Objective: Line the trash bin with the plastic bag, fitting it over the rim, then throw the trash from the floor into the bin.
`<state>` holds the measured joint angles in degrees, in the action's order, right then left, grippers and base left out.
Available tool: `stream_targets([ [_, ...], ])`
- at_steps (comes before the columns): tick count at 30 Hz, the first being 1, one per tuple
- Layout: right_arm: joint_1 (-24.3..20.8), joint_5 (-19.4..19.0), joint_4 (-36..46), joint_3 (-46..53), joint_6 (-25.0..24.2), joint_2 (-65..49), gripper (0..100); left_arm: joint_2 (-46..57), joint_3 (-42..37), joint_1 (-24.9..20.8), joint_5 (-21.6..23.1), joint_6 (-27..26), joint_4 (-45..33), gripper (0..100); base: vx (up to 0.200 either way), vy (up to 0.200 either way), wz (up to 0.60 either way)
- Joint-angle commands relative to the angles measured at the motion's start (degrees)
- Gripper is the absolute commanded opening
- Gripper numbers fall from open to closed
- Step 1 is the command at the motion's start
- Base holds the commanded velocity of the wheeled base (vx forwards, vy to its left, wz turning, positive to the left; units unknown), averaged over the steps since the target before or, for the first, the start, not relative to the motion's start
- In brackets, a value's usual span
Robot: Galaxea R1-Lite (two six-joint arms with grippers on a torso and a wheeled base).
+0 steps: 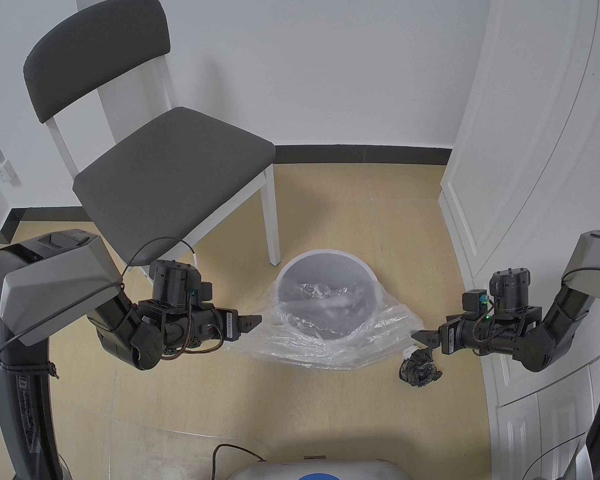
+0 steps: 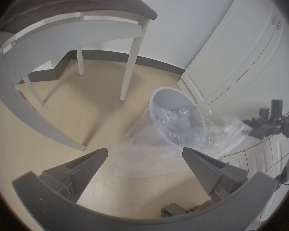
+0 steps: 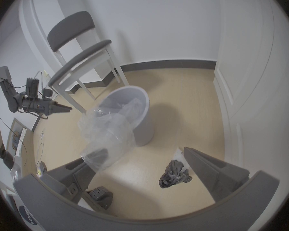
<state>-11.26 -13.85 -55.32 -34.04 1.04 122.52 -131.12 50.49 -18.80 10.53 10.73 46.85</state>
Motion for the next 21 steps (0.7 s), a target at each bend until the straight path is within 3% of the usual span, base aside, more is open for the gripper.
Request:
stream_targets([
  [1,3.5,-7.5,-5.3,1.3,-3.1,10.4,100,1.0,-3.4,-1.2,-1.1,-0.6,2.8,100,0.0,0.0,0.0],
  [6,4.1,-7.9,-6.9,0.0,-5.1,12.7,100,1.7,-7.7,-1.3,0.5,-10.3,3.0,100,0.0,0.0,0.0],
  [8,4.1,-7.9,-7.3,-0.6,-6.7,12.8,100,-0.6,-9.5,-0.4,0.6,-17.8,3.7,100,0.0,0.0,0.0],
  [11,4.1,-7.9,-7.3,-0.9,-7.6,12.8,100,-2.0,-10.1,0.0,0.6,-21.0,5.0,100,0.0,0.0,0.0],
  [14,4.1,-7.9,-8.3,-0.9,-9.6,12.8,100,-4.5,-12.1,0.3,-0.1,-25.8,11.2,100,0.0,0.0,0.0],
  [18,3.7,-7.9,-12.2,-0.3,-13.7,13.5,100,-9.8,-15.2,0.9,-1.3,-37.6,26.5,100,0.0,0.0,0.0],
  [21,3.7,-7.9,-12.4,-0.3,-14.0,13.1,100,-14.3,-14.6,0.7,-3.1,-43.2,32.3,100,0.0,0.0,0.0],
])
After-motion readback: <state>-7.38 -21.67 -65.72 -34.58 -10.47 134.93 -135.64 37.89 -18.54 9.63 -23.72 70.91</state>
